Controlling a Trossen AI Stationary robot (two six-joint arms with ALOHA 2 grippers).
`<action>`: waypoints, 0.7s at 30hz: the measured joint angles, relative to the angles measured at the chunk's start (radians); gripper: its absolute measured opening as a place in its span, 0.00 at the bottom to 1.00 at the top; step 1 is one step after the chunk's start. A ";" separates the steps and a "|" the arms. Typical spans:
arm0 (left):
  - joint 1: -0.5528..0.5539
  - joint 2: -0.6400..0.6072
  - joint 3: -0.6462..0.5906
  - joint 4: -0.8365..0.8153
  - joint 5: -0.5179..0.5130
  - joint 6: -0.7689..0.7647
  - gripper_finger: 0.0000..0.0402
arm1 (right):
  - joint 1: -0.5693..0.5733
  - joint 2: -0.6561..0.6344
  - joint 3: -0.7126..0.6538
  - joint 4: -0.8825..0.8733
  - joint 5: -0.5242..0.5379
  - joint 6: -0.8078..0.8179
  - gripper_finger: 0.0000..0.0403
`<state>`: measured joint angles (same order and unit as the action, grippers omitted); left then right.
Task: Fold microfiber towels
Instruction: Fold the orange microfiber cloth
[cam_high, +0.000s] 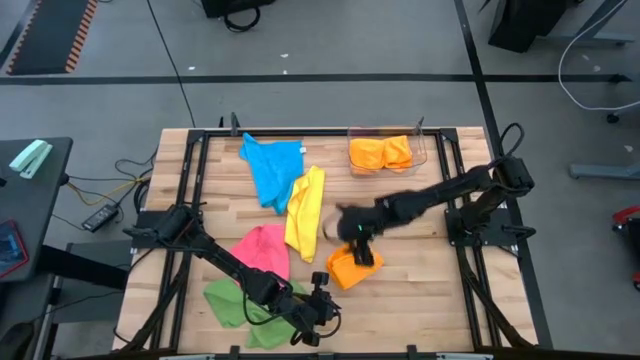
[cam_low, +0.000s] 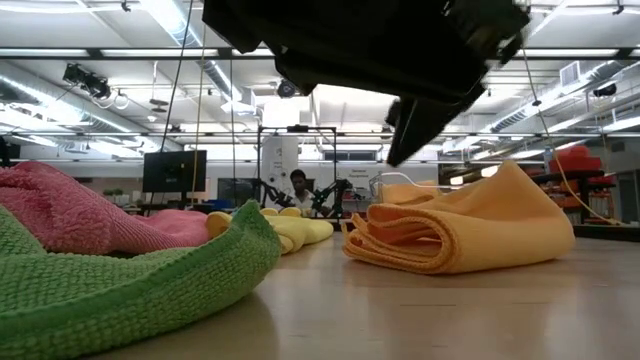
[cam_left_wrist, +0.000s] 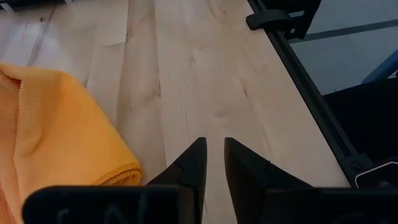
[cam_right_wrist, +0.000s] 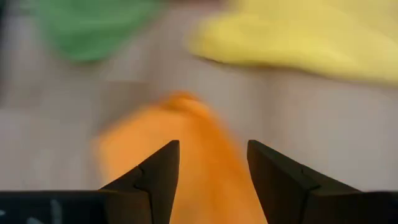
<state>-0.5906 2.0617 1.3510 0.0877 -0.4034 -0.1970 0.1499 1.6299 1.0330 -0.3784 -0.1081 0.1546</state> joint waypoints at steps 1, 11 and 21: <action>-0.002 0.000 0.000 -0.003 0.000 0.001 0.16 | 0.028 0.000 -0.005 0.035 -0.015 -0.018 0.49; -0.028 0.000 0.000 -0.033 0.000 -0.001 0.13 | 0.264 0.000 -0.085 0.107 0.006 0.009 0.49; -0.020 0.000 0.000 -0.033 -0.001 -0.002 0.13 | 0.257 0.000 -0.201 0.119 0.264 0.161 0.49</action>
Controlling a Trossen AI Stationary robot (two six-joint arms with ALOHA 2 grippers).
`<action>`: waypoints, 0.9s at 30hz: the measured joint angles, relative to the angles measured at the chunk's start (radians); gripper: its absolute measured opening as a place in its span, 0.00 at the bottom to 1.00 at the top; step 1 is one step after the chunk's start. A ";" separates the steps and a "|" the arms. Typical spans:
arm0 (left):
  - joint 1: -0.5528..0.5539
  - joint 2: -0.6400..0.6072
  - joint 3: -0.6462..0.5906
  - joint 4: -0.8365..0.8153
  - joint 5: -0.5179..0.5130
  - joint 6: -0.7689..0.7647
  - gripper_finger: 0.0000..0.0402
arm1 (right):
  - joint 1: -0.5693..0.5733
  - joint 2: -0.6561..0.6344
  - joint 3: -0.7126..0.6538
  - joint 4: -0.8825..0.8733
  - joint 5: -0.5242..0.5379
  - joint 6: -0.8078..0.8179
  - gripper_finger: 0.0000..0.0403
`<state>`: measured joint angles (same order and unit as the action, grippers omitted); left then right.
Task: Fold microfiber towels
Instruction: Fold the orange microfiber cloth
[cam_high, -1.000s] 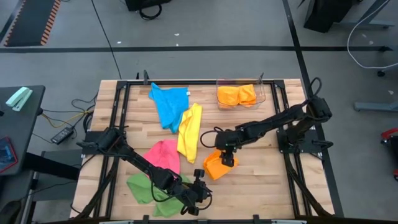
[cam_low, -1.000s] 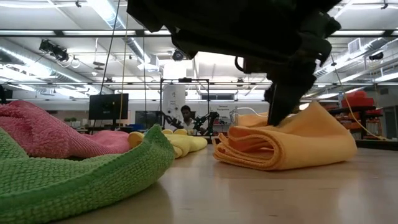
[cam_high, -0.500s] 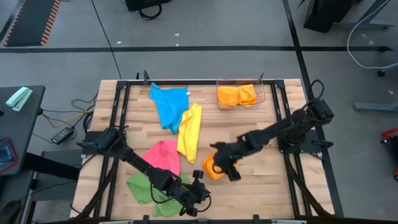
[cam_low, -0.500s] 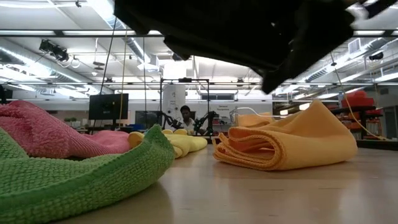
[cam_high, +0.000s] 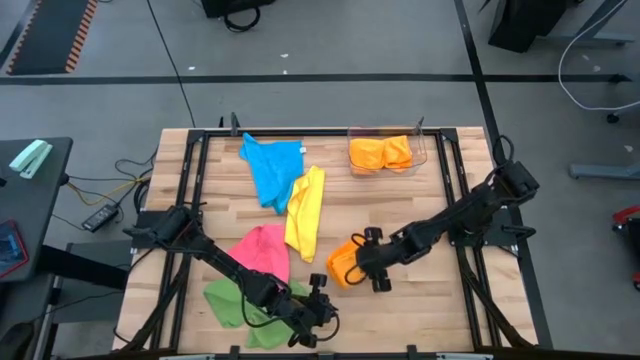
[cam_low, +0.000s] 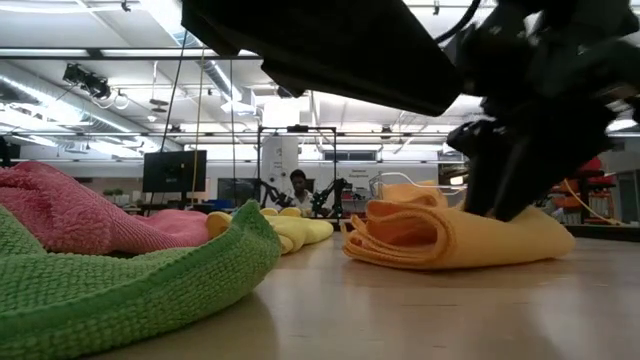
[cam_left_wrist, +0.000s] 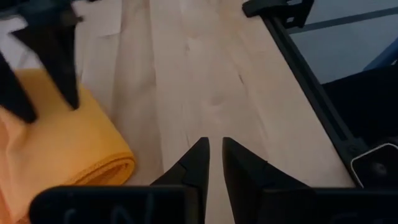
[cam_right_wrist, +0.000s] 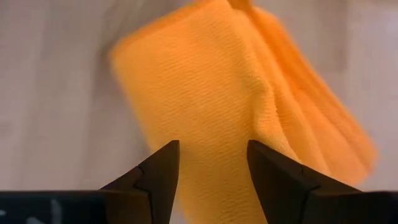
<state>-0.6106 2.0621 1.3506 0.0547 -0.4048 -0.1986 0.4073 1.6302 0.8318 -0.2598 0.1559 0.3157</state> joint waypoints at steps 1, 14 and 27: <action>0.000 0.000 0.000 0.000 0.000 0.000 0.12 | -0.008 0.000 -0.002 0.002 0.003 0.010 0.49; 0.000 0.000 0.000 0.000 0.002 -0.016 0.12 | -0.076 0.000 0.005 0.027 0.034 0.148 0.49; 0.007 0.000 0.000 0.000 0.002 -0.015 0.11 | -0.080 0.000 -0.032 0.039 0.162 0.290 0.49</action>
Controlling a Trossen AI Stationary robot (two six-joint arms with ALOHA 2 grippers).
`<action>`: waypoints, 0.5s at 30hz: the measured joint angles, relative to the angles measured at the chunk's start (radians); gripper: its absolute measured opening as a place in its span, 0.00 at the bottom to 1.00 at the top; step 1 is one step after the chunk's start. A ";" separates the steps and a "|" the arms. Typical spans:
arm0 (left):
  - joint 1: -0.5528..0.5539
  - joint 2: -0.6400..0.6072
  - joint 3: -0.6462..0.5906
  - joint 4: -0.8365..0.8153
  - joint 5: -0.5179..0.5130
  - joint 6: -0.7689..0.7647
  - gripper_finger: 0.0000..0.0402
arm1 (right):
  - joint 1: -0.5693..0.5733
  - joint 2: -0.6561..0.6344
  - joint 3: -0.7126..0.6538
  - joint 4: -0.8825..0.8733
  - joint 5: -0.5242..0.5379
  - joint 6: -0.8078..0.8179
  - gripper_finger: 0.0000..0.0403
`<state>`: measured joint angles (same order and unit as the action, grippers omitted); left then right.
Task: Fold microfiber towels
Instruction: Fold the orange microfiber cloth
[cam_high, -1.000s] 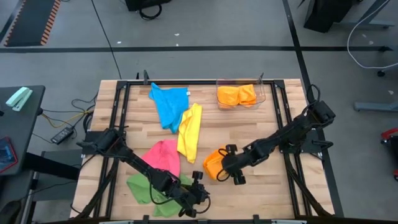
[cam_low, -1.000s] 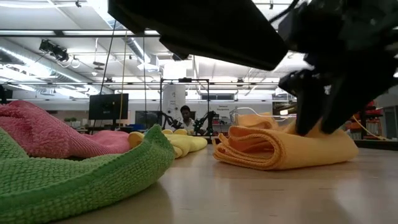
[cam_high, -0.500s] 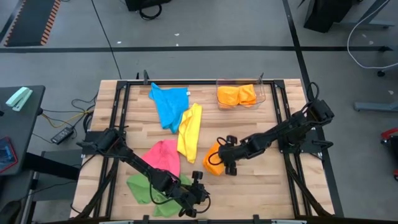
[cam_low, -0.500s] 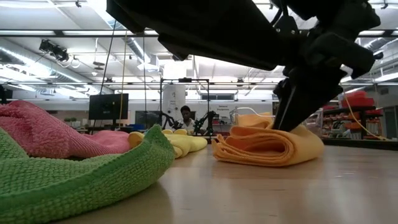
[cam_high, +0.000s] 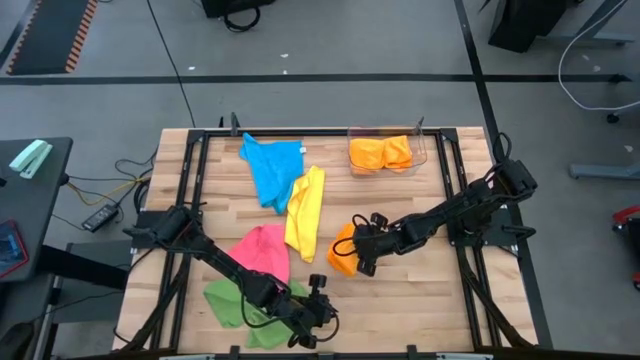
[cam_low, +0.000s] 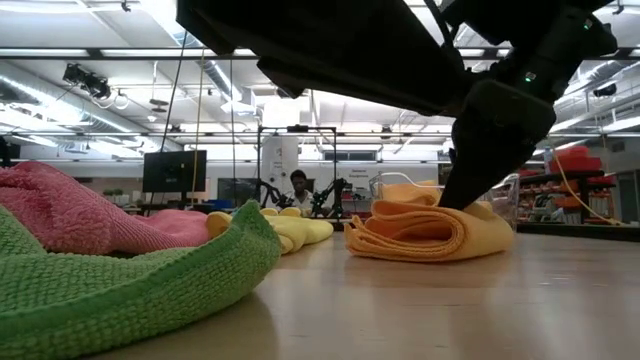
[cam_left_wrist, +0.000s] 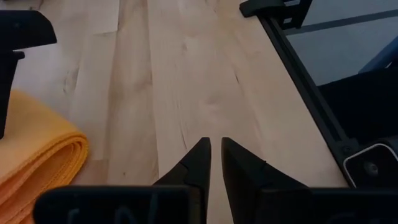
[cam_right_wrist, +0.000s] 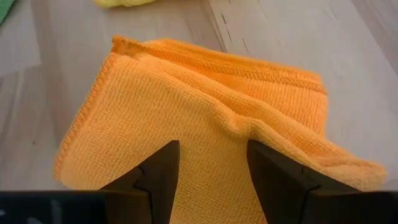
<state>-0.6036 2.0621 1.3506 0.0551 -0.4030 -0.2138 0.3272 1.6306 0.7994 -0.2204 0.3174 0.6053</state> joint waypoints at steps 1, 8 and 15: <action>0.002 0.000 0.000 0.000 0.000 0.000 0.11 | 0.000 0.000 0.000 -0.001 0.000 0.001 0.49; 0.025 0.000 0.000 0.002 -0.091 0.007 0.15 | 0.016 0.000 0.000 0.038 -0.029 -0.113 0.49; 0.086 0.000 0.000 -0.033 -0.097 0.080 0.21 | 0.028 -0.003 0.000 0.042 -0.048 -0.368 0.49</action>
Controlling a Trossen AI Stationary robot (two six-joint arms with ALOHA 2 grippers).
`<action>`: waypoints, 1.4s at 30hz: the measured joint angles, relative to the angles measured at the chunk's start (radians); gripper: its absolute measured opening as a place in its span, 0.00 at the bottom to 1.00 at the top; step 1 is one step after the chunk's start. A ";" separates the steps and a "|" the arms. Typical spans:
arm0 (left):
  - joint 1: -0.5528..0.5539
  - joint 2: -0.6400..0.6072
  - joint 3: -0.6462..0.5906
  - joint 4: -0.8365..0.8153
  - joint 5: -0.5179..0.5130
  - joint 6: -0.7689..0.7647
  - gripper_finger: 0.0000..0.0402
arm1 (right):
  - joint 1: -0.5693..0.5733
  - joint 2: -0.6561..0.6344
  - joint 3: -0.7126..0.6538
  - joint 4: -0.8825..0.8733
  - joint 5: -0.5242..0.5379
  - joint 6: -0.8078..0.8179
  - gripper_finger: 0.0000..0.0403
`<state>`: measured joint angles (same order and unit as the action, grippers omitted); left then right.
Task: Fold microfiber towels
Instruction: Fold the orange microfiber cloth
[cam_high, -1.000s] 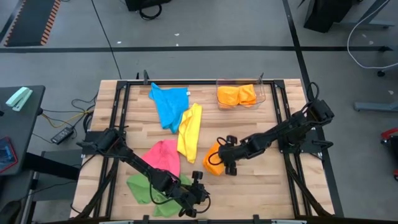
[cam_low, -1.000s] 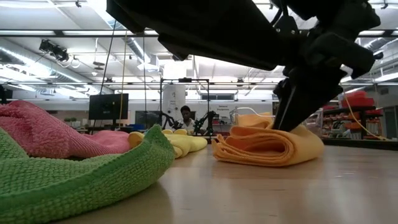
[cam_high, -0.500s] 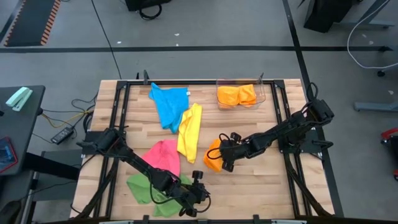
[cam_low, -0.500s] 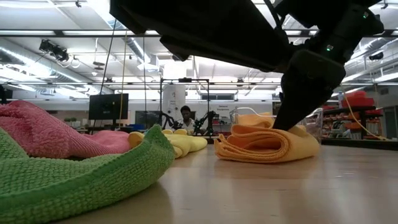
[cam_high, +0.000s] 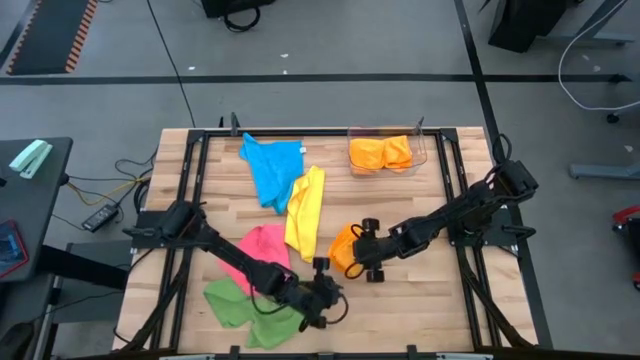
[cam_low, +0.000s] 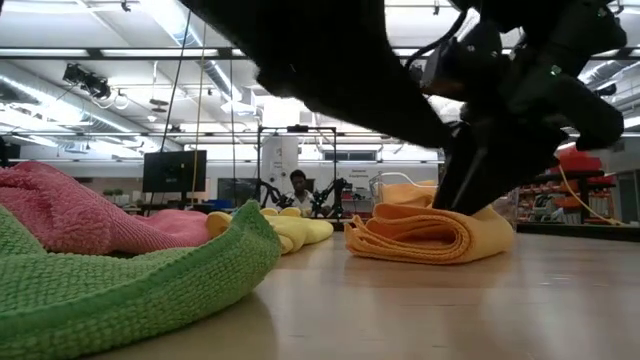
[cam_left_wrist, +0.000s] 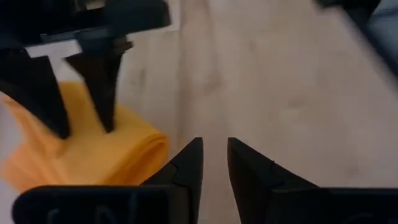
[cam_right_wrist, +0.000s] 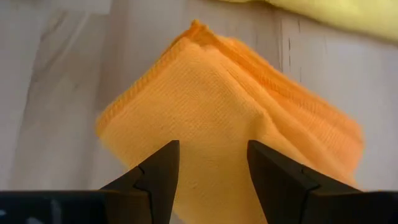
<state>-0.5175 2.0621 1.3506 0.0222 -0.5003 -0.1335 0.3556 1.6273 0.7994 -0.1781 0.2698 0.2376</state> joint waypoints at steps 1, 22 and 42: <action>0.013 0.000 0.000 -0.002 0.000 0.038 0.21 | -0.006 -0.007 0.000 -0.002 -0.005 -0.030 0.49; 0.184 0.000 0.000 0.009 0.000 0.231 0.14 | 0.055 -0.203 -0.079 0.056 0.127 -0.084 0.49; 0.270 0.001 0.000 -0.006 0.154 0.174 0.14 | -0.074 -0.199 -0.305 0.434 0.152 -0.103 0.49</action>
<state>-0.2474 2.0632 1.3502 0.0165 -0.3461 0.0407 0.2821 1.4281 0.4946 0.2561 0.4219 0.1348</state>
